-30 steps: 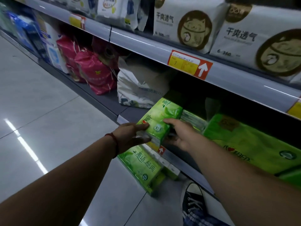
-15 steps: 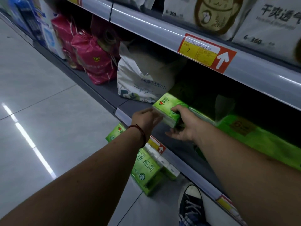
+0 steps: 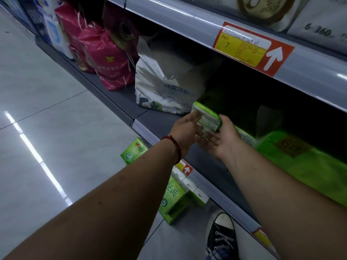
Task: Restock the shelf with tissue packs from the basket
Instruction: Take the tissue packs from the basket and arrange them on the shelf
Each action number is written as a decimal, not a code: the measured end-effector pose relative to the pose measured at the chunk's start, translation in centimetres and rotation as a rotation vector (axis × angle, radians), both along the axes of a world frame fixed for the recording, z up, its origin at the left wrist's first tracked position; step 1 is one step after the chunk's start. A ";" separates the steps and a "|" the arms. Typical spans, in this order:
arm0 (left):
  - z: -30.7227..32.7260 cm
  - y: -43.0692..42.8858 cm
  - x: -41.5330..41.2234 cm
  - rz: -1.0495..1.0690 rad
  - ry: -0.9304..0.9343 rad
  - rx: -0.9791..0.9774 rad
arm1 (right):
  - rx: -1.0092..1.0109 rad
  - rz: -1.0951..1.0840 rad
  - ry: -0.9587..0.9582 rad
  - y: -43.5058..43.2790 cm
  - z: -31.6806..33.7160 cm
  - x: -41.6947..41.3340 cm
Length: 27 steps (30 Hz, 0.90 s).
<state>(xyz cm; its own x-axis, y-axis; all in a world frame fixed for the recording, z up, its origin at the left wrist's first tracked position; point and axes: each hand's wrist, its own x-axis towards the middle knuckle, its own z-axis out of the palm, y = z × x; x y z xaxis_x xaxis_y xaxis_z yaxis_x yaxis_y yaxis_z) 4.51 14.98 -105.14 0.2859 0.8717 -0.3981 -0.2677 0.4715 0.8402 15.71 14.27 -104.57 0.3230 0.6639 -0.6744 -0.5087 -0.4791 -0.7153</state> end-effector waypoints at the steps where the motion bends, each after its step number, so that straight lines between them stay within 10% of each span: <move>1: 0.0 0.1 -0.1 -0.030 0.011 0.006 | -0.005 0.004 0.000 -0.1 0.2 0.1; 18: 0.4 -0.2 -2.0 -0.045 0.062 0.018 | 0.039 0.067 -0.092 -1.6 -0.4 -0.9; 27: -6.2 -4.2 -10.4 0.181 0.667 -0.241 | -0.023 0.701 -0.689 -4.3 -3.9 -3.2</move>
<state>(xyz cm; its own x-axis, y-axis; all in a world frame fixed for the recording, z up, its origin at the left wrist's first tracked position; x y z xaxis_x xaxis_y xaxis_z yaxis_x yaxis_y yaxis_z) -5.90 10.79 -111.34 -0.2242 0.7488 -0.6237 0.1740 0.6605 0.7304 12.52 9.96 -108.45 0.1889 0.8445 -0.5012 0.4212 -0.5307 -0.7355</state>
